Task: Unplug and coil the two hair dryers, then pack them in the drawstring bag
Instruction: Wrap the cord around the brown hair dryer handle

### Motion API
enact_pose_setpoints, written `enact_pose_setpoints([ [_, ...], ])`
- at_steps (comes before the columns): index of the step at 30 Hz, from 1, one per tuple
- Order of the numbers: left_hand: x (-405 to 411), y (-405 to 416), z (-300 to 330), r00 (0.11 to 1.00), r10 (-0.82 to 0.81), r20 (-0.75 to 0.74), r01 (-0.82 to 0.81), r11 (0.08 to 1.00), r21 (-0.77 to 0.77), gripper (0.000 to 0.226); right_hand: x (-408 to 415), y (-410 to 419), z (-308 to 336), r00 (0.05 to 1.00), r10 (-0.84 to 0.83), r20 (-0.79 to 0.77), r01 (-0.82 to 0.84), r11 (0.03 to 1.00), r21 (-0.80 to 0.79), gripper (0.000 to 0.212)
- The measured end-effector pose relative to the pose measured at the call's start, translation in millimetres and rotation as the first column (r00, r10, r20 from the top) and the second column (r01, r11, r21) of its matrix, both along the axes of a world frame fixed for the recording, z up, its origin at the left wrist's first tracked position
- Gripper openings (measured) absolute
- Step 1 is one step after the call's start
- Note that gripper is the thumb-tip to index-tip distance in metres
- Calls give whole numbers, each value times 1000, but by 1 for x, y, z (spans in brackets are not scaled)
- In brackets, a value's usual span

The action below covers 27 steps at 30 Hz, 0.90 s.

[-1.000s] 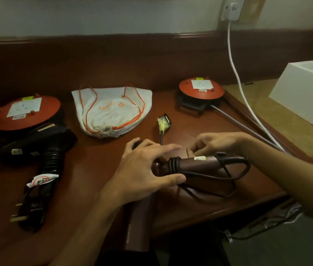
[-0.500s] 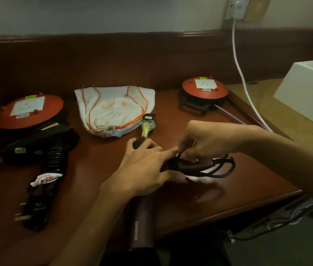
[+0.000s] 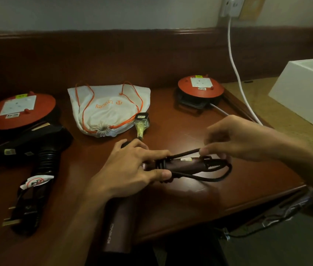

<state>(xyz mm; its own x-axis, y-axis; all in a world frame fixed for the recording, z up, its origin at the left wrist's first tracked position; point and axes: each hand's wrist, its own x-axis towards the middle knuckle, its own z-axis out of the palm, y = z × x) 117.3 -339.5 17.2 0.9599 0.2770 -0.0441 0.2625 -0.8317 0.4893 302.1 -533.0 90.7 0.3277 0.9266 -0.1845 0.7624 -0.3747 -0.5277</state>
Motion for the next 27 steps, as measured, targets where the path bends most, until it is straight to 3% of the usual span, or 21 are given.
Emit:
enact_pose_setpoints([
  [3,2,-2,1,998,21,54,-22,1000,10,55,-12,-12,-14,999,35,39,-41,988,147,16],
  [5,2,1,1,991,43,130,-32,996,-86,43,-28,-20,-17,997,67,30,-72,971,226,26],
  [10,-5,8,-10,957,116,266,-45,964,-260,43,-61,-21,-35,971,211,-113,-183,959,215,46],
  [13,-10,17,-15,947,135,292,-19,930,-367,43,-63,-12,-55,976,163,-145,-120,956,268,48],
  [18,-17,14,-11,926,151,346,31,882,-469,39,-55,-6,-73,975,121,-185,-55,944,326,35],
  [20,-19,13,-15,910,193,367,11,874,-486,41,-48,-6,-82,973,88,-215,-13,944,331,20],
  [22,-22,12,-18,899,206,387,13,870,-492,46,-38,-5,-92,961,35,-273,69,929,364,23],
  [24,-23,10,-19,900,187,394,25,880,-475,49,-30,1,-99,961,22,-277,95,910,402,14],
  [25,-24,8,-20,902,171,397,34,888,-458,49,-25,5,-101,971,38,-236,63,912,405,17],
  [27,-25,4,-20,916,141,376,20,919,-394,52,-13,16,-99,974,29,-225,58,928,368,48],
])
